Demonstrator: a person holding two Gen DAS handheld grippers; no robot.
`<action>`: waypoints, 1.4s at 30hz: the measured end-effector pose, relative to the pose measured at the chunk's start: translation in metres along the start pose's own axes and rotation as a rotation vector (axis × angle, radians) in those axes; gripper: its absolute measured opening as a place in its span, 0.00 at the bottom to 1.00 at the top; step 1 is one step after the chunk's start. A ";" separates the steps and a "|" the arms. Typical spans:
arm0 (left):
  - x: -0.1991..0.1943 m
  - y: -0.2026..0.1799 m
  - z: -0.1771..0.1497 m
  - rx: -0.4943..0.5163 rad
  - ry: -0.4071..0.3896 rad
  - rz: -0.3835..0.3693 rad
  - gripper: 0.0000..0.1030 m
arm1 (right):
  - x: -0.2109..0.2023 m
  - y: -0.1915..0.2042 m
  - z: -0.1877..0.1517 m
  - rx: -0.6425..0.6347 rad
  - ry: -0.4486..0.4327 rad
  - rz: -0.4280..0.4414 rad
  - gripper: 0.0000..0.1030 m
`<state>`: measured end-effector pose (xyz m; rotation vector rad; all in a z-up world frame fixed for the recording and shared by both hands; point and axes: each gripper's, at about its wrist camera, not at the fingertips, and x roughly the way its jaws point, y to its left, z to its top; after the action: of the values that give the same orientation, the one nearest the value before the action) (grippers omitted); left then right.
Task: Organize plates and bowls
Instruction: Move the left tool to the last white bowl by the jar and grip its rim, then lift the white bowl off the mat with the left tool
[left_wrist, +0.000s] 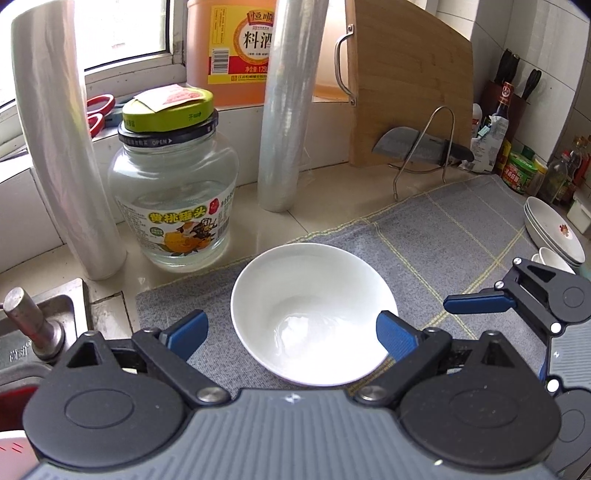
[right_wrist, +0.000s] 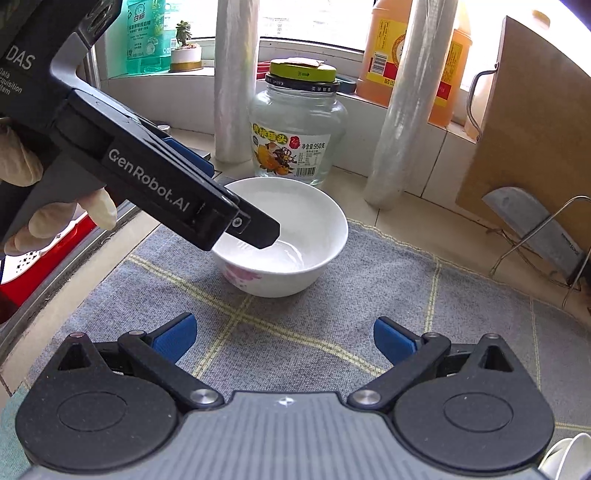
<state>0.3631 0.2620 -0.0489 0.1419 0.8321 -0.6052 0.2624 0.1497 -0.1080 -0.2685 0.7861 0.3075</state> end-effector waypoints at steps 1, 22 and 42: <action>0.003 0.001 0.001 -0.003 0.007 -0.003 0.94 | 0.002 -0.001 0.001 0.002 -0.002 0.002 1.00; 0.027 0.007 0.016 -0.058 0.044 -0.042 0.94 | 0.042 -0.004 0.020 -0.052 -0.065 0.065 0.99; 0.039 0.006 0.019 -0.066 0.083 -0.071 0.94 | 0.050 -0.004 0.023 -0.063 -0.091 0.086 0.98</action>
<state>0.3994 0.2431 -0.0656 0.0777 0.9398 -0.6413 0.3123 0.1621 -0.1287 -0.2786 0.6999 0.4234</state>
